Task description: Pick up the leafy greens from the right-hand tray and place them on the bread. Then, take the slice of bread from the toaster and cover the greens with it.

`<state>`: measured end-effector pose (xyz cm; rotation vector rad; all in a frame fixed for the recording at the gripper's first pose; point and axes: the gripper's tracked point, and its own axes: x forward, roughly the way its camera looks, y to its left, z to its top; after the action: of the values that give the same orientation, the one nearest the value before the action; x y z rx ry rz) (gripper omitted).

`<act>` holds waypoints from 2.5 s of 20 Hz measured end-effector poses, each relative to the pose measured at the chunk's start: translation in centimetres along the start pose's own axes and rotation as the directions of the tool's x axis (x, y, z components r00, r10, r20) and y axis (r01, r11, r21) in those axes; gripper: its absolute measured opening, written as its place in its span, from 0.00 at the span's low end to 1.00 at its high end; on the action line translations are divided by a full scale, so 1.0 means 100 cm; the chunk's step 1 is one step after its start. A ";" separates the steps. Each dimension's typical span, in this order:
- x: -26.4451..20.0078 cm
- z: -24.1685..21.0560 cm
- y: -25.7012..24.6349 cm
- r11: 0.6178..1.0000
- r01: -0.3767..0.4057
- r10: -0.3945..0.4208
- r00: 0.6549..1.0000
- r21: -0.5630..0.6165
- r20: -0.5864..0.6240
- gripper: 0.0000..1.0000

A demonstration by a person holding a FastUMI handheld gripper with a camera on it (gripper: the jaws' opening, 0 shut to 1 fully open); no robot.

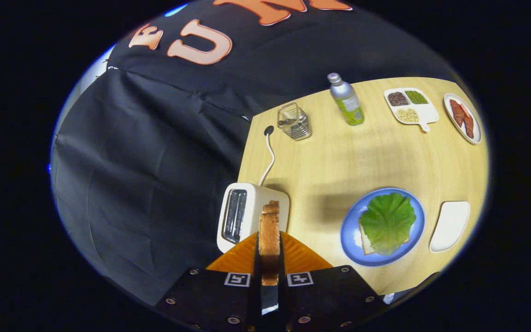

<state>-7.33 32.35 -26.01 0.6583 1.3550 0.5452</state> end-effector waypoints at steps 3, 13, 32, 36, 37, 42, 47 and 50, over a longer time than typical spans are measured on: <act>-0.001 -0.008 -0.032 1.000 0.004 -0.004 1.000 0.019 0.001 0.15; 0.012 -0.038 -0.116 0.996 -0.002 0.004 1.000 0.095 -0.021 0.15; 0.054 -0.030 -0.208 0.990 0.122 -0.122 0.993 0.067 0.000 0.18; 0.051 -0.029 -0.223 0.979 0.182 -0.184 0.983 0.087 0.013 0.44; 0.047 -0.027 -0.220 0.980 0.171 -0.174 0.984 0.098 0.026 0.48; 0.015 -0.001 -0.214 0.978 0.169 -0.186 0.972 0.119 0.145 0.83; -0.044 0.036 -0.195 0.979 0.197 -0.203 0.933 0.050 0.296 0.89; -0.090 0.054 -0.170 0.977 0.213 -0.197 0.898 0.003 0.393 0.94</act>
<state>-3.54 13.41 -31.22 0.5477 1.0153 0.2507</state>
